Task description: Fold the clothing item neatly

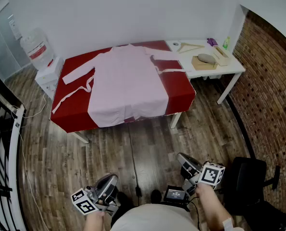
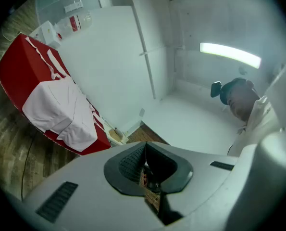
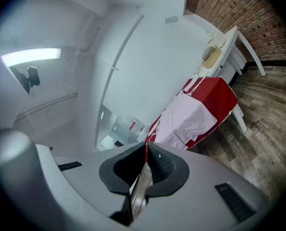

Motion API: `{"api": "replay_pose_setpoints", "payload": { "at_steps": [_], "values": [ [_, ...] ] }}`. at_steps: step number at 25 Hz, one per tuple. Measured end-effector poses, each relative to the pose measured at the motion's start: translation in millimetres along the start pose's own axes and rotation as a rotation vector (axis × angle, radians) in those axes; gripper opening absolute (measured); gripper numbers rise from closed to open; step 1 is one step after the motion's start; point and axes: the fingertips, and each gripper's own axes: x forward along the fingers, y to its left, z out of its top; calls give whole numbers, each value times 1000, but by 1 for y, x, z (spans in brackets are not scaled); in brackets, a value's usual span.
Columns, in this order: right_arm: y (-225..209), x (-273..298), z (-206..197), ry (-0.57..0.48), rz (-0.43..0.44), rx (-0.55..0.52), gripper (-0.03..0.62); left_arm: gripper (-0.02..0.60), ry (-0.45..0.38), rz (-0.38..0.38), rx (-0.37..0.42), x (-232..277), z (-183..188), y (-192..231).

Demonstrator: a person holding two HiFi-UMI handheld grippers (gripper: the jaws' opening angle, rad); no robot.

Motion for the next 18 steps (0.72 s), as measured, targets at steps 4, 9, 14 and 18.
{"api": "replay_pose_setpoints", "payload": {
  "at_steps": [4,9,14,18],
  "values": [
    [-9,-3,8,20,7,3,15,5,-10,8,6,10,-6,-2],
    [-15,1,13,50,8,-6,15,5,-19,31,2,13,-12,-1],
    [-15,18,15,56,13,1,15,5,-16,36,-9,14,-7,9],
    [-14,37,19,40,3,-11,15,5,-7,19,-13,17,10,29]
  ]
}}
